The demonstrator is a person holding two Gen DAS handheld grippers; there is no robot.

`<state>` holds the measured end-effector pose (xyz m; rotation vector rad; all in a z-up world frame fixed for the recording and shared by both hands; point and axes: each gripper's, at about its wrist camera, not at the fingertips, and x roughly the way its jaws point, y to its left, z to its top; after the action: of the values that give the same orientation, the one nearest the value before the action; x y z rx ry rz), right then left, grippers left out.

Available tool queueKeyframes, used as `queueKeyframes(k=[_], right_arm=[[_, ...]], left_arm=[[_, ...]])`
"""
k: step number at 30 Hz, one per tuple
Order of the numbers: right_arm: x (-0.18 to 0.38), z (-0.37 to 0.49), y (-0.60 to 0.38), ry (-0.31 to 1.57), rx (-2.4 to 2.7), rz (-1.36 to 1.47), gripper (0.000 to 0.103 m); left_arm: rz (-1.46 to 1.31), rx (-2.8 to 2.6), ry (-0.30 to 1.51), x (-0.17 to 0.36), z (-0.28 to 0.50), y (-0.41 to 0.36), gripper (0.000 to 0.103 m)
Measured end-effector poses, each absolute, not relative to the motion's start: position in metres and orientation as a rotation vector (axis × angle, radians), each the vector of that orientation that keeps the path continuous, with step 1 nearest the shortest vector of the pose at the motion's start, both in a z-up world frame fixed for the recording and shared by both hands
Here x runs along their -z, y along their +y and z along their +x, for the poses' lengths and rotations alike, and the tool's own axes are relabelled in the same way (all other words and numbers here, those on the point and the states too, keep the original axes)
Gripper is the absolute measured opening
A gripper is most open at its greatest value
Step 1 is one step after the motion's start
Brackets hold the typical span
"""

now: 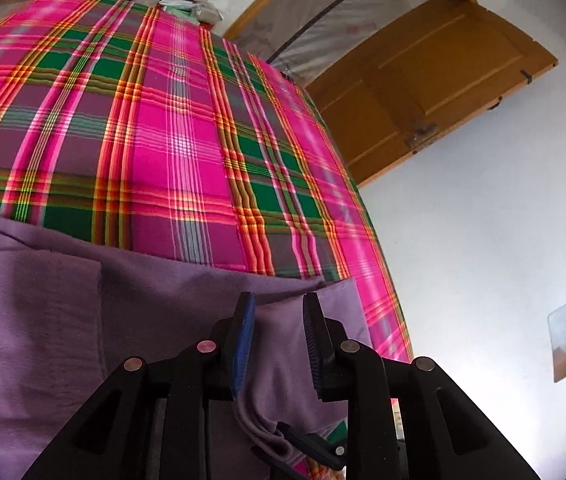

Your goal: Fold clothes

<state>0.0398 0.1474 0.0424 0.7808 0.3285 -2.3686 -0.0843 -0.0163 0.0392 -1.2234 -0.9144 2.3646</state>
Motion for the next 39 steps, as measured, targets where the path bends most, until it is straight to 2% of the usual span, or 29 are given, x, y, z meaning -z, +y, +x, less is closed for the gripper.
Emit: queueKeyframes(k=[7,12,20,26,31,39], right_arm=[[-0.059,0.041,0.16,0.173,2.276,0.754,0.022],[-0.053,0.018,0.181,0.038,2.375,0.874,0.022],[-0.038,0.025,0.155,0.125,2.265,0.9,0.022],[-0.054,0.012,0.201,0.05,2.428,0.868,0.022],[-0.048,-0.01,0.238,0.063,2.673,0.955,0.022],[-0.035,-0.006,0.251,0.147,2.712,0.99,0.022]], left_arm=[[-1.21,-2.38,-0.853,-0.045,-0.081,-0.011,0.025],[-1.238,-2.348,-0.811,-0.041,-0.082,-0.001,0.025],[-1.334,-2.257,-0.72,-0.023,-0.09,0.028,0.025],[-1.389,-2.288,-0.733,-0.009,-0.091,0.021,0.025],[-1.382,-2.293,-0.748,-0.006,-0.09,0.016,0.025],[-1.394,-2.302,-0.72,-0.005,-0.086,0.017,0.025]])
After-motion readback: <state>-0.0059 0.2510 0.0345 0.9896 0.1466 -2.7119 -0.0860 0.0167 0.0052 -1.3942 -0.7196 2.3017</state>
